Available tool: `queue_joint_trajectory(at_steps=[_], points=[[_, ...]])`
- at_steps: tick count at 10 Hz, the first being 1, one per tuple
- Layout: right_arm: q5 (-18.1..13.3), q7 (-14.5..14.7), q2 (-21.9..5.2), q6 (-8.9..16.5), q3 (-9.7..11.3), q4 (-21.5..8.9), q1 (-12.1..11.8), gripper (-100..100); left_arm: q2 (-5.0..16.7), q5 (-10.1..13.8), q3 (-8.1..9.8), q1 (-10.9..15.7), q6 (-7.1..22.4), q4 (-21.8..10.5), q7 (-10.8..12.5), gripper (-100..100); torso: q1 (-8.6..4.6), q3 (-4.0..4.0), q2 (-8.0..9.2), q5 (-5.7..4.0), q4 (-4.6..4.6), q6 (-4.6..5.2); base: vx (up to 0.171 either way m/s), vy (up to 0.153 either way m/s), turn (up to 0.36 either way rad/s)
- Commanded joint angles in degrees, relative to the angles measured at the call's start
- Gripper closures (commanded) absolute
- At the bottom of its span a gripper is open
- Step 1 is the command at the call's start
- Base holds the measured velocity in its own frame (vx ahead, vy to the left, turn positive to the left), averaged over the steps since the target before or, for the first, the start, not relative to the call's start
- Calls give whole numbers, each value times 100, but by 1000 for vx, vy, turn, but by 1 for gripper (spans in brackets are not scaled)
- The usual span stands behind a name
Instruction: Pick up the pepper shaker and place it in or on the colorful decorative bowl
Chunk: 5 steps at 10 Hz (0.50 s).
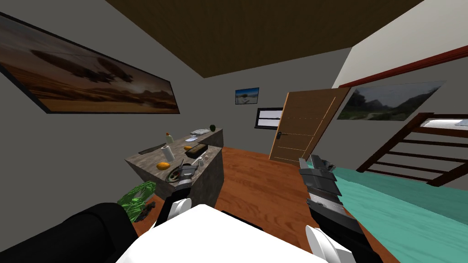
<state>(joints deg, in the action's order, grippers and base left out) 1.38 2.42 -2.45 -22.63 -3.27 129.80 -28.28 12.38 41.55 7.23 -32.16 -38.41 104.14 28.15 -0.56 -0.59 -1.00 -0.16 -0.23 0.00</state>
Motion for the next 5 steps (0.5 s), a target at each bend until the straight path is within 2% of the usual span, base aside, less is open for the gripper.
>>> queue_joint_trajectory(at_steps=[1, 2, 4, 5], points=[[0, 0, 0, 0, 0, 0, 0, 0, -36, 274, 108, 44, -63, -276, 247, -100, 0, 0, 0, 0, 0, 0, 246, -201, 106], [0, 0, 0, 0, 0, 0, 0, 0, -36, 274, 108, 44, -63, -276, 247, -100, -4, -6, -10, -2, -2, 0, 157, -139, 59], [0, 0, -1, 0, -1, 0, 1, 0, -118, 598, 262, 74, -93, -527, 500, -100, 39, 14, 26, 7, 5, 0, 139, -82, 89], [0, 0, -1, 0, -1, 0, 1, 0, -172, 751, 341, 89, -106, -644, 617, -100, 44, 12, 21, 8, 4, -1, 202, -90, 110]])
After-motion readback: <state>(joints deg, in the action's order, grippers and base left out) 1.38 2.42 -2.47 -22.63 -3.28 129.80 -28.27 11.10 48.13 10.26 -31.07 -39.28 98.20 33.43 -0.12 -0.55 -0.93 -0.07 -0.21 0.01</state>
